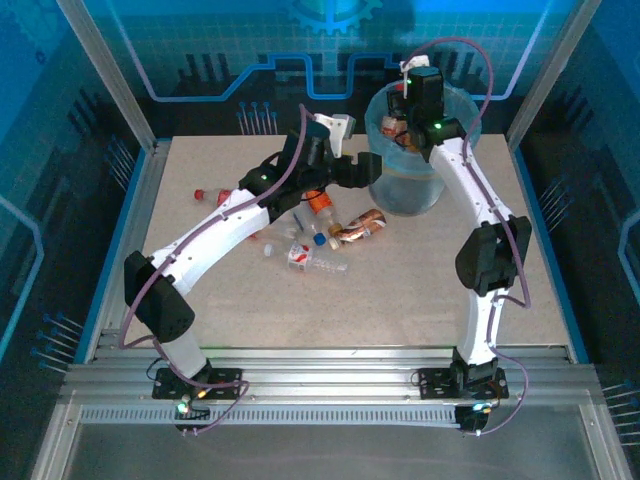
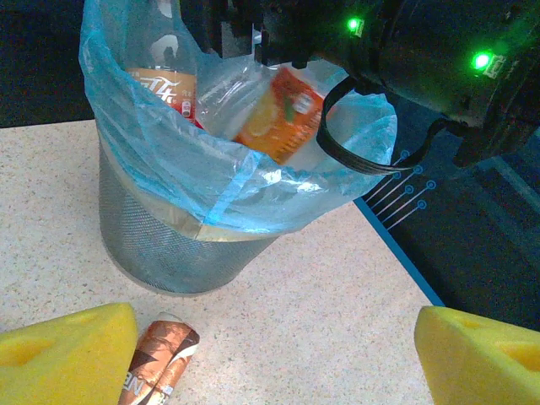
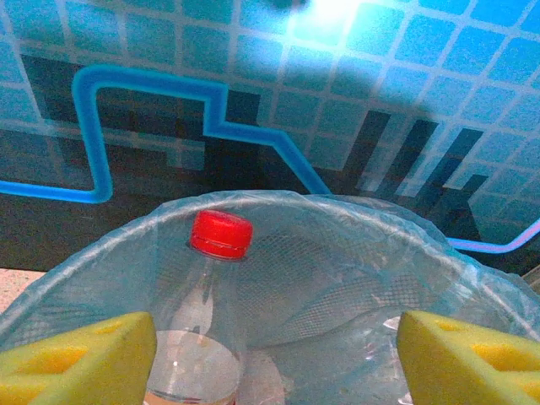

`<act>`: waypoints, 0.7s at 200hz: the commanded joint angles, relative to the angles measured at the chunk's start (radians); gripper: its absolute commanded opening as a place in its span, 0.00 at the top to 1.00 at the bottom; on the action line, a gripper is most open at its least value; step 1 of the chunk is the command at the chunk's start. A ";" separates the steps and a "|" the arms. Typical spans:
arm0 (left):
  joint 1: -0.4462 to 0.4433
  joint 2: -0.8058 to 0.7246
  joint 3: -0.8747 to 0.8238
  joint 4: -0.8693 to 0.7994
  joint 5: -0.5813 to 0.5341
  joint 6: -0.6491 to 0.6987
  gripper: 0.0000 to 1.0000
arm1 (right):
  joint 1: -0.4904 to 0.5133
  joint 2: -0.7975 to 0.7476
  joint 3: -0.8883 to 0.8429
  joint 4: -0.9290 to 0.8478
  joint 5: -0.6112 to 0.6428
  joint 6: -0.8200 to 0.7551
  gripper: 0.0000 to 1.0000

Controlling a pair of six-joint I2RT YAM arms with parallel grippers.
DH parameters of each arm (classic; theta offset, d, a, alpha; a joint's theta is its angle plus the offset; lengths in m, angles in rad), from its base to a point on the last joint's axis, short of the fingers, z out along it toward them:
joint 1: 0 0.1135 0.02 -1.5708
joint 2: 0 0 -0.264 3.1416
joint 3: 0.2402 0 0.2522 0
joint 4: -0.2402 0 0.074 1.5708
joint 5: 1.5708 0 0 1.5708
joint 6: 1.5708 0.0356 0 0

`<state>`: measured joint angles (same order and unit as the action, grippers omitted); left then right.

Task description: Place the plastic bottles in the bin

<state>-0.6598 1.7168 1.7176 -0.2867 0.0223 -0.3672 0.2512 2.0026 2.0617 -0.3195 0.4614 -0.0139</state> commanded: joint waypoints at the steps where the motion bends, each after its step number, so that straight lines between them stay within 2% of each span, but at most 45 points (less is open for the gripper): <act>1: -0.008 0.003 0.005 -0.012 -0.015 -0.016 0.14 | -0.014 -0.050 -0.001 0.022 -0.031 0.035 0.21; 140: -0.009 -0.020 0.000 -0.019 -0.026 -0.029 0.14 | 0.000 -0.088 0.052 -0.048 -0.141 0.078 0.17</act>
<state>-0.6617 1.7168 1.7176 -0.2905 0.0143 -0.3771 0.2512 1.9388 2.0670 -0.3439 0.3599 0.0444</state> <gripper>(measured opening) 0.864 0.824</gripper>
